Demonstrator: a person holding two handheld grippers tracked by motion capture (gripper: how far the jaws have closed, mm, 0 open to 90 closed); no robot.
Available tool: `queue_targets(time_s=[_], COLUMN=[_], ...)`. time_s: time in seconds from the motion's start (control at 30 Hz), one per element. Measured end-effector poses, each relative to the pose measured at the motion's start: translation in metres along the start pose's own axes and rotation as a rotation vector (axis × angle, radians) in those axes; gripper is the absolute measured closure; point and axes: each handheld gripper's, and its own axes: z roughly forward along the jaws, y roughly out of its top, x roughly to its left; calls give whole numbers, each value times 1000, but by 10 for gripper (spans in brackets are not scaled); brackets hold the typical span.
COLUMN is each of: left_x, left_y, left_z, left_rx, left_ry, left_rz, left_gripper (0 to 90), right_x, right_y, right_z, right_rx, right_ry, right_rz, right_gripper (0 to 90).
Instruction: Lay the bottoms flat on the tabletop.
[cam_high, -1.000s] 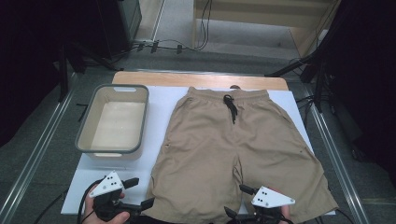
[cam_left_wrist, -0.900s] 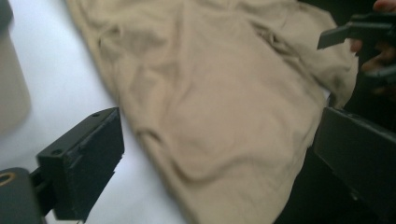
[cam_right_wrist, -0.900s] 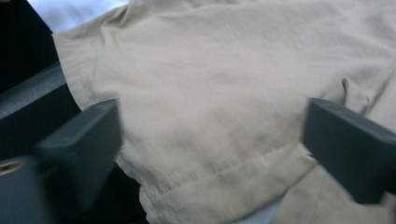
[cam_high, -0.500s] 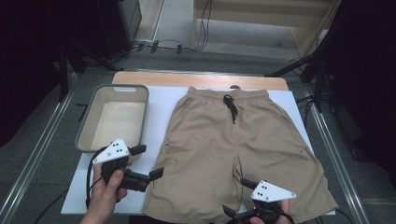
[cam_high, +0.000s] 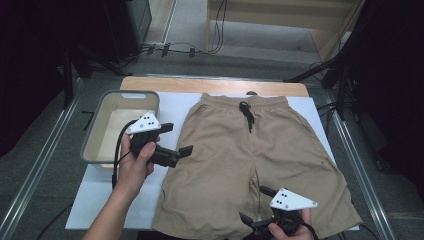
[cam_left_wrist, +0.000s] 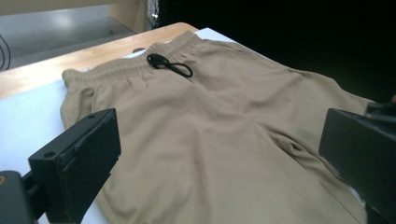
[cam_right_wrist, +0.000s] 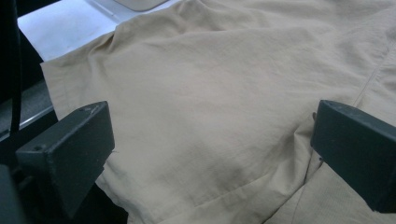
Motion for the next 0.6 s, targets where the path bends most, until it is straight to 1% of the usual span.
queue_targets(time_s=[0.1, 0.17, 0.27, 0.3, 0.37, 0.47, 0.6], left_x=[8, 13, 22, 26, 33, 44, 55], left_y=[7, 13, 19, 21, 24, 29, 36], left_z=[12, 21, 35, 41, 51, 66, 83], left_rx=[7, 6, 8, 13, 26, 28, 41], left_ry=[-9, 7, 17, 15, 28, 32, 54], left_rz=[-8, -10, -26, -29, -34, -67, -61], left_gripper=[0, 0, 0, 0, 0, 0, 0], right_x=[2, 2, 2, 2, 0, -1, -1], right_y=[-2, -3, -4, -4, -4, -6, -8], right_z=[1, 0, -2, -2, -3, -3, -3], right_rx=[-4, -9, -31, -33, -38, -36, -34], right_ry=[-1, -5, -9, -11, -14, -17, -17], right_rz=[-13, -24, -34, -32, -27, -21, -22], right_gripper=[0, 0, 0, 0, 0, 0, 0])
